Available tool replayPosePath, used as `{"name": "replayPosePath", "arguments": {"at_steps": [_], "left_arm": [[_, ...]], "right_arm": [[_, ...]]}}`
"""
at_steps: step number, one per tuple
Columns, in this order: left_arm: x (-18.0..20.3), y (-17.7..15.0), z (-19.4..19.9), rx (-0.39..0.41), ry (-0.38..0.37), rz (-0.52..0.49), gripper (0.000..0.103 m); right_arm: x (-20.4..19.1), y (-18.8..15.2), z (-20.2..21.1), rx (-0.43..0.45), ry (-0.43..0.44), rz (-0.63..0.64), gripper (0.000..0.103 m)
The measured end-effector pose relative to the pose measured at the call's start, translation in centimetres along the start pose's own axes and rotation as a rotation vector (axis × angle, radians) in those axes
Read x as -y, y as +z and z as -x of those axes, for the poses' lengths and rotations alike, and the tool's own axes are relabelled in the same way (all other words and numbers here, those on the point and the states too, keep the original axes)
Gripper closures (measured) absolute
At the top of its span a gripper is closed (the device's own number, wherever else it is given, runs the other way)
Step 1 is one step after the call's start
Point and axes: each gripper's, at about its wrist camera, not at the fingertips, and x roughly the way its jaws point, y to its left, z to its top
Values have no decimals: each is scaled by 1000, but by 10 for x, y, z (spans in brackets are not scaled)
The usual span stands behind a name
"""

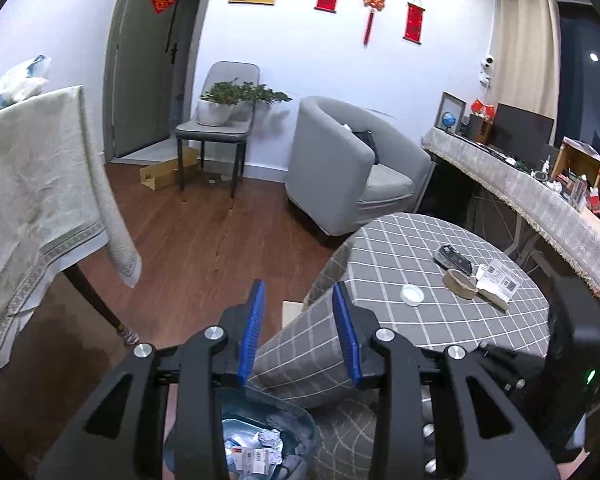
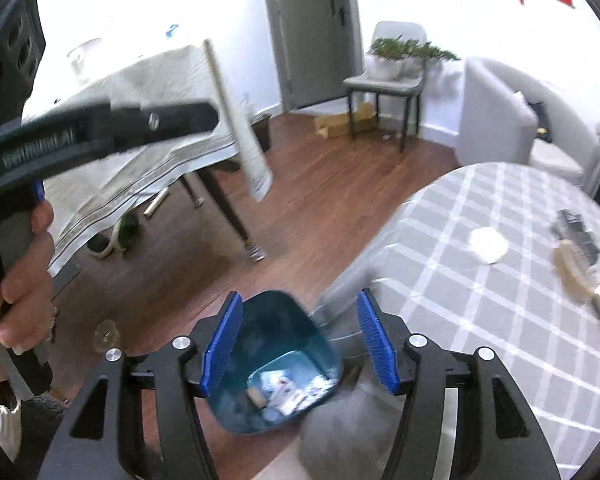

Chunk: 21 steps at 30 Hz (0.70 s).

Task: Collect trash
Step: 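Move both open tools from the bin back over the table, then grasp the white bottle cap with the left tool while right grasps the white-red card packaging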

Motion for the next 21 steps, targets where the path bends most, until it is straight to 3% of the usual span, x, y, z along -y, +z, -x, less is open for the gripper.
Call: {"name": "replayPosePath", "arguments": {"at_steps": [11,21], "left_arm": [[46,-5,-44,-68,-49,-54,44],[77,-14,-87,-154,-84,-104,37]], "right_arm": [[77,4,34,66,-101,-83,40],[130,-1,48,66,-164,-93,40]]}}
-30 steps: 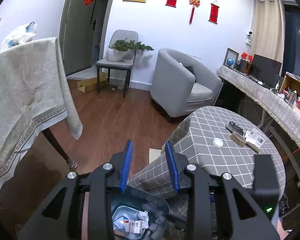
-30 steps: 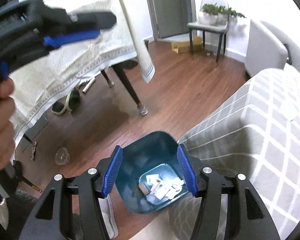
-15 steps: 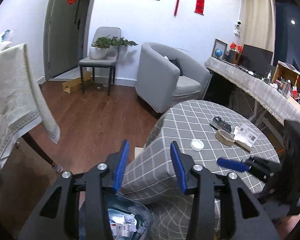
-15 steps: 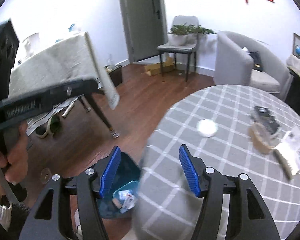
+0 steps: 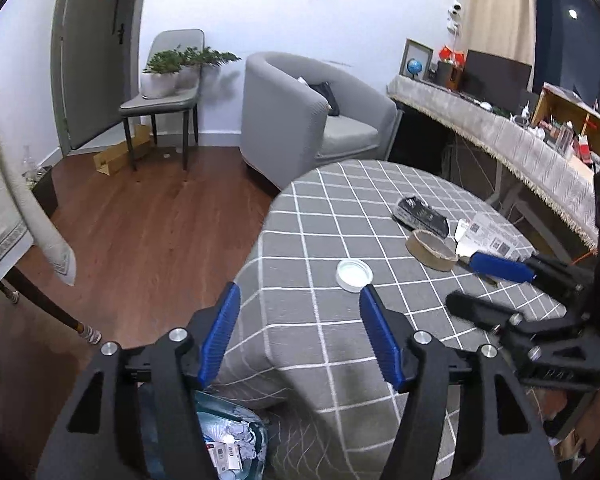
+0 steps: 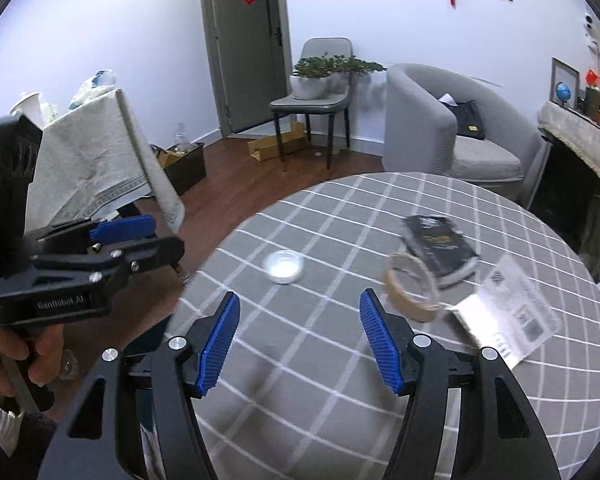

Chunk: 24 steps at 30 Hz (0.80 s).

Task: Collect trash
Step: 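Grasp the white bottle cap with the left tool while right grasps the white-red card packaging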

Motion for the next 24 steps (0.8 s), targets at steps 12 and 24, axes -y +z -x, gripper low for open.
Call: {"name": "replayPosePath", "arguments": {"at_steps": [12,24], "left_arm": [[29,5,-43,-60,-50,-52,36],[40,5,-70,-99,-42,-143,56]], "right_arm": [[75,0,16,49,15,-60,40],[143,-3,30,65,-69,-93,40]]}}
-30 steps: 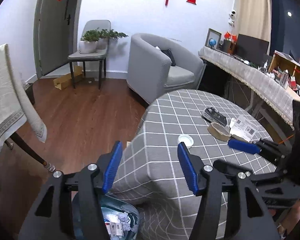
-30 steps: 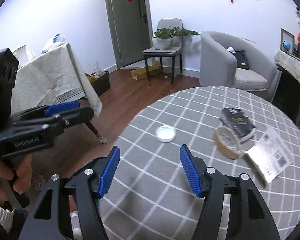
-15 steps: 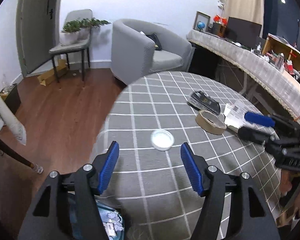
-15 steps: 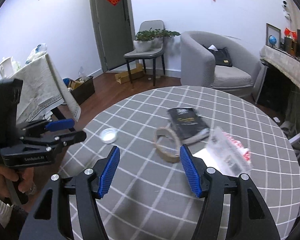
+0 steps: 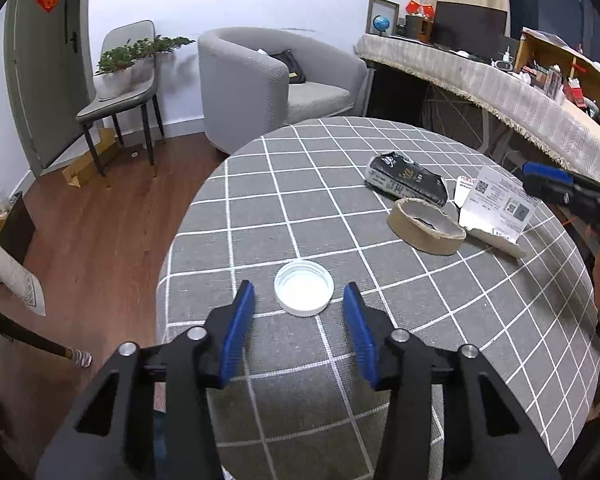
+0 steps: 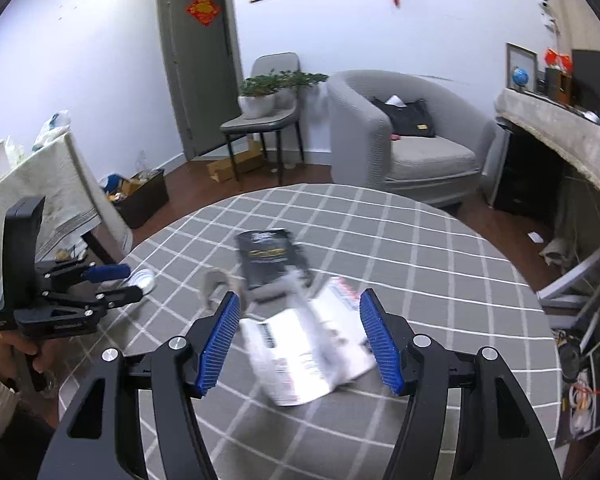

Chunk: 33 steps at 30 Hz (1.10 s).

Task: Collect trash
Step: 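Grasp the white bottle cap with the left tool while right grasps the white-red card packaging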

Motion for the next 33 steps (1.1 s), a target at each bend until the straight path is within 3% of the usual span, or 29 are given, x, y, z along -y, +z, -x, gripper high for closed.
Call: {"name": "replayPosePath", "arguments": {"at_steps": [4,8,13,27,33], "left_arm": [[1,1,-2,-2,-5,-10,60],[-1,2,-4,1,-14,-4,70],[-1,4,-5,4,-21,-5,70],[-7,0,4,12,-74,29,70],[-9,-5,15,16,-83,47,70]], "right_arm": [[18,-1,-5,0,18,-73,40],[17,-1,-21,-42,1,-48,40],[14,-3,-39,-97,-3,-44,56],[-6,-4,-54,-157,2,-12,77],[-13,-6,-52,-158,-66,0,91]]}}
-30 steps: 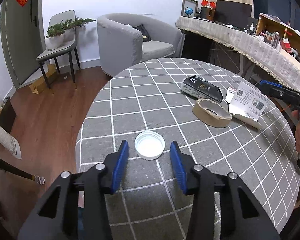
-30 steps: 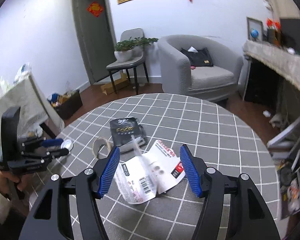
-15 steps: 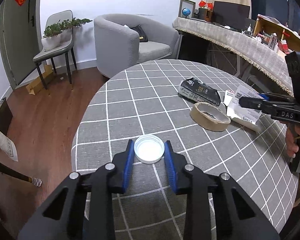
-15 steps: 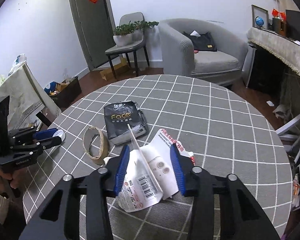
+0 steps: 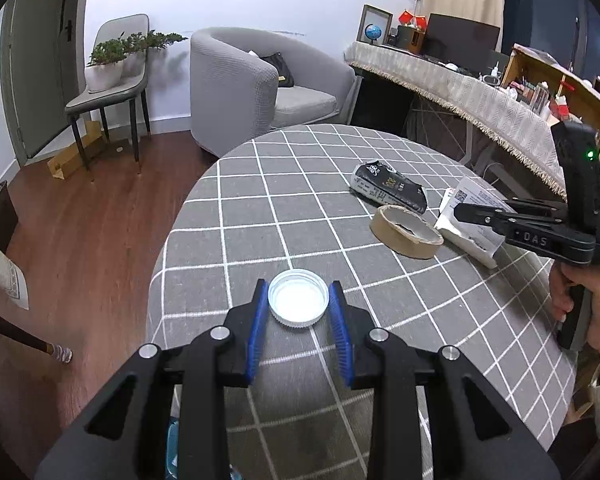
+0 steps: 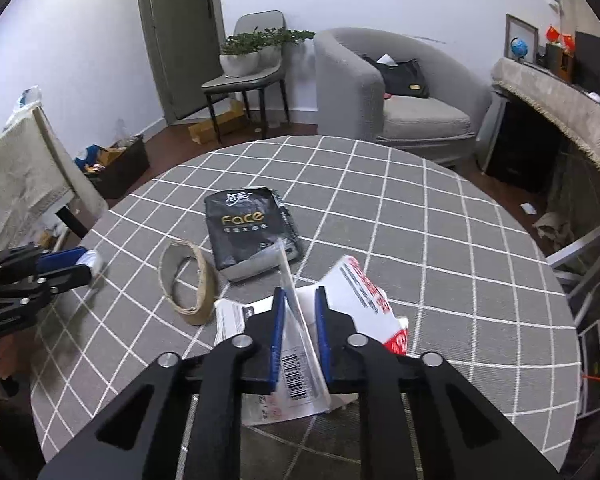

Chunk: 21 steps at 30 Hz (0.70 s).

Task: Collect trash
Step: 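Grasp the white bottle cap with the left tool while right grasps the white-red card packaging, then carry the white cap and card packaging over the teal bin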

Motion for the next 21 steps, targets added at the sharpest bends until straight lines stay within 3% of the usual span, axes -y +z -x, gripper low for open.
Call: {"name": "replayPosePath", "arguments": {"at_steps": [8,21], "left_arm": [[-1,-15,21,8,4,17,70],[-5,-39,59,30,28,76,70]], "right_arm": [[-12,-10,14,32,-44,-8,101],[-38,-32,44,77,-51,-25,102]]}}
